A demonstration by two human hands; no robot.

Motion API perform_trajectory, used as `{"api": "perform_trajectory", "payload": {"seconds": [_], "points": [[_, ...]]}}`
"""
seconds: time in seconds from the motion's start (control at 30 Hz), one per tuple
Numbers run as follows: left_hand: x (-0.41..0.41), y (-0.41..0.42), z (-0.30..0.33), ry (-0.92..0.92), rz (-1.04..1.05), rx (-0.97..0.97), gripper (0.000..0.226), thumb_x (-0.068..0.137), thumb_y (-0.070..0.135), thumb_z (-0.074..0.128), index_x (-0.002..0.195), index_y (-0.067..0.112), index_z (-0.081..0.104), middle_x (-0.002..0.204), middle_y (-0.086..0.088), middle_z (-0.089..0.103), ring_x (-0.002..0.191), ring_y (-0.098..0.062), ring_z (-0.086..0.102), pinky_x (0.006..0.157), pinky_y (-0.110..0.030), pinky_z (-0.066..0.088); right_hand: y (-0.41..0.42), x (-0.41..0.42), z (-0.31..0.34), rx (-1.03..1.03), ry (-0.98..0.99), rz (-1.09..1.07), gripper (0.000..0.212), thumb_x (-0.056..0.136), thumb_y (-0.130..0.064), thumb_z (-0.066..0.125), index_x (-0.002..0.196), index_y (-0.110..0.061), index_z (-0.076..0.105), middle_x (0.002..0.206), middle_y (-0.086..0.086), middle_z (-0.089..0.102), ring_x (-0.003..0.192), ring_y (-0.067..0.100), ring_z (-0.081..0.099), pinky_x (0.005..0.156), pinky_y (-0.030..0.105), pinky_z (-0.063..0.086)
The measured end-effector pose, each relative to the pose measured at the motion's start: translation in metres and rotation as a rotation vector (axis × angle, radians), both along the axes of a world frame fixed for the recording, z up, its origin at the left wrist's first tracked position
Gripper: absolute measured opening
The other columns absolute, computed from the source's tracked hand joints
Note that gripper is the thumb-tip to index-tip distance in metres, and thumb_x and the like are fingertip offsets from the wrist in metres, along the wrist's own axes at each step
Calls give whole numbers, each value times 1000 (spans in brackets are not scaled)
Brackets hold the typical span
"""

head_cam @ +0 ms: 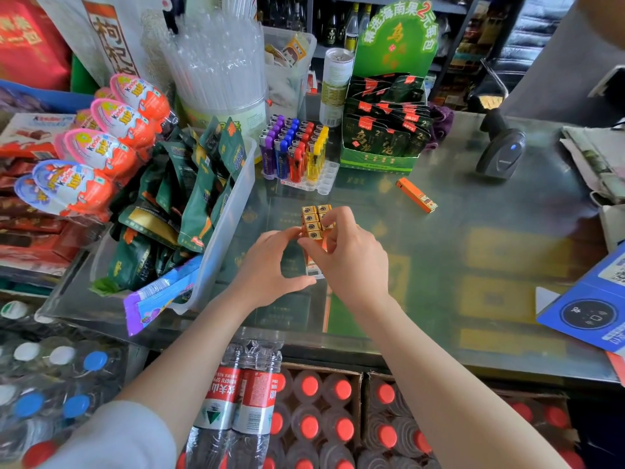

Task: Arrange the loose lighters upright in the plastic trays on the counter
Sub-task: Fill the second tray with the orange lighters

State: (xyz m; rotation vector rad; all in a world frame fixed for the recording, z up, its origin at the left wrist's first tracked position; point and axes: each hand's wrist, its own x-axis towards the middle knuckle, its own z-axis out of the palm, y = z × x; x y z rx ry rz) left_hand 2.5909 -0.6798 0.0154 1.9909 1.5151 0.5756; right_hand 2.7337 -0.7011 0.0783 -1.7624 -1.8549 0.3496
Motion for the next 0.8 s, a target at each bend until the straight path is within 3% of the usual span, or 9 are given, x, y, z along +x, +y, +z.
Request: {"api": "perform_trajectory", "payload": {"seconds": [0.1, 0.17, 0.23, 0.3, 0.47, 0.6, 0.67, 0.8], "points": [[0, 0, 2, -11, -7, -9, 73, 63, 51, 67, 128, 29, 42, 123, 7, 53, 117, -11, 38, 97, -36, 39, -2, 1, -3, -9, 40, 36, 42, 79, -48, 61, 103, -18, 45, 70, -8, 59, 62, 18, 56, 54, 29, 45], [0, 0, 3, -2, -7, -4, 74, 64, 49, 71, 128, 28, 40, 124, 6, 52, 118, -11, 39, 97, -37, 39, -3, 11, -8, 44, 193, 61, 34, 80, -42, 63, 95, -15, 49, 56, -12, 47, 51, 13, 47, 50, 27, 39], [2, -1, 5, 14, -6, 4, 76, 65, 44, 74, 130, 26, 39, 127, 4, 51, 119, -13, 39, 98, -33, 37, 4, 27, -16, 108, 351, -6, 20, 84, -31, 60, 86, -12, 52, 57, -9, 50, 51, 13, 48, 51, 30, 41], [3, -3, 7, 29, -6, 15, 77, 66, 41, 76, 131, 24, 39, 129, 2, 50, 120, -13, 39, 95, -29, 34, 21, 47, -29, 111, 407, -125, 8, 86, -20, 56, 85, -12, 55, 70, -2, 59, 64, 17, 53, 60, 31, 43], [3, -5, 10, 39, 8, -2, 75, 67, 41, 75, 131, 26, 38, 129, 1, 49, 119, -12, 39, 95, -28, 32, 67, 89, -55, 52, 140, -196, 13, 87, -11, 49, 93, -7, 61, 102, 11, 62, 97, 30, 51, 76, 31, 37], [4, -5, 13, 46, 15, -18, 74, 67, 40, 75, 130, 26, 39, 130, 3, 47, 119, -10, 37, 96, -26, 29, 95, 110, -58, 34, -142, -196, 33, 87, -10, 46, 119, -8, 50, 131, 13, 49, 113, 37, 41, 89, 43, 40], [5, -5, 13, 44, 22, -26, 74, 67, 39, 76, 130, 26, 39, 131, 3, 46, 120, -9, 37, 96, -25, 28, 108, 115, -59, -60, -195, -229, 38, 87, -11, 46, 124, -9, 42, 134, 11, 44, 114, 36, 38, 87, 44, 41], [7, -6, 16, 41, 38, -36, 73, 67, 38, 76, 129, 27, 39, 132, 4, 44, 119, -8, 36, 95, -24, 27, 123, 118, -55, -158, -281, -276, 31, 88, -8, 44, 118, -5, 47, 124, 18, 49, 114, 37, 39, 85, 44, 41]]}}
